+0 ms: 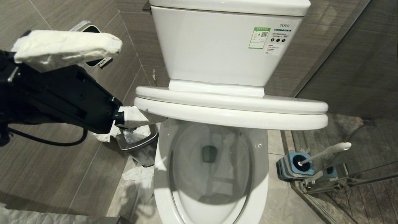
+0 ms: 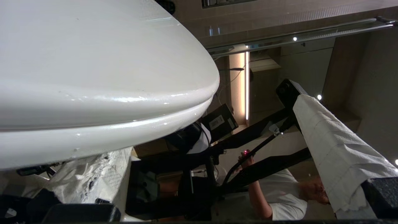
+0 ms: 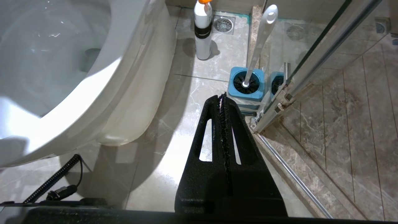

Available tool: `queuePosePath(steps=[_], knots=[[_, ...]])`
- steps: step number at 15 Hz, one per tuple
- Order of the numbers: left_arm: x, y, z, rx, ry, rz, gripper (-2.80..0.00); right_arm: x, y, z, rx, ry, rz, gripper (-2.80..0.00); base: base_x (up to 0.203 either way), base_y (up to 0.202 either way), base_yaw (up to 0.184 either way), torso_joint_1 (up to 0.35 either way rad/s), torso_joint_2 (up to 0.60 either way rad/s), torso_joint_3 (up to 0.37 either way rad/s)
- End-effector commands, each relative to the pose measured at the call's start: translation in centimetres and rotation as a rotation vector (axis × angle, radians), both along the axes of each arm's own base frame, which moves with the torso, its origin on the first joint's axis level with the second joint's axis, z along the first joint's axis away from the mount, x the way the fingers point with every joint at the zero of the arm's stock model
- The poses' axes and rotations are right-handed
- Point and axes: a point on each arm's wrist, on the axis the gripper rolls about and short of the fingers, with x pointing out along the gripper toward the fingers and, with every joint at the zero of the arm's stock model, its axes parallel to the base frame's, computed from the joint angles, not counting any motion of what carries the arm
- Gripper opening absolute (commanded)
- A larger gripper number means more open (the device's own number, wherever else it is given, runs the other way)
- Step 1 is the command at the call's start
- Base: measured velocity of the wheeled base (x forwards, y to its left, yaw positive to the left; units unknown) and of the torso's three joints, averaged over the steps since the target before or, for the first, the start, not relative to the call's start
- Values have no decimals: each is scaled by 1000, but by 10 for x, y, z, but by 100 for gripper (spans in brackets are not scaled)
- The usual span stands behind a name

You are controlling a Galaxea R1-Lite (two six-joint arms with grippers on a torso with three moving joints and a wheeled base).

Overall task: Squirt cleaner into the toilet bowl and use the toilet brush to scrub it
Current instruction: Use the left hand to lift the toilet lid slightly

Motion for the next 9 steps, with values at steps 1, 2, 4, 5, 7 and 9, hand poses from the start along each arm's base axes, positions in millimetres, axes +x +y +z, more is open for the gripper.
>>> queuePosePath(steps=[1, 2, 4, 5, 7, 9], knots=[[7, -4, -1, 0, 3, -4, 0, 0, 0, 0, 0, 2, 0, -280, 0, 0, 0, 0, 0, 0], [9, -4, 0, -6, -8, -5, 0, 0, 0, 0, 0, 2, 0, -280, 0, 0, 0, 0, 0, 0], [15, -7, 5, -16, -30, -4, 0, 0, 0, 0, 0, 2, 0, -280, 0, 0, 0, 0, 0, 0], [19, -8, 9, -22, -41, -1, 0, 0, 0, 0, 0, 1, 0, -280, 0, 0, 0, 0, 0, 0], [24, -10, 15, -33, -60, 4, 0, 0, 0, 0, 0, 0, 0, -280, 0, 0, 0, 0, 0, 0], [27, -11, 20, -40, -75, 6, 0, 0, 0, 0, 0, 2, 1, -280, 0, 0, 0, 0, 0, 0]])
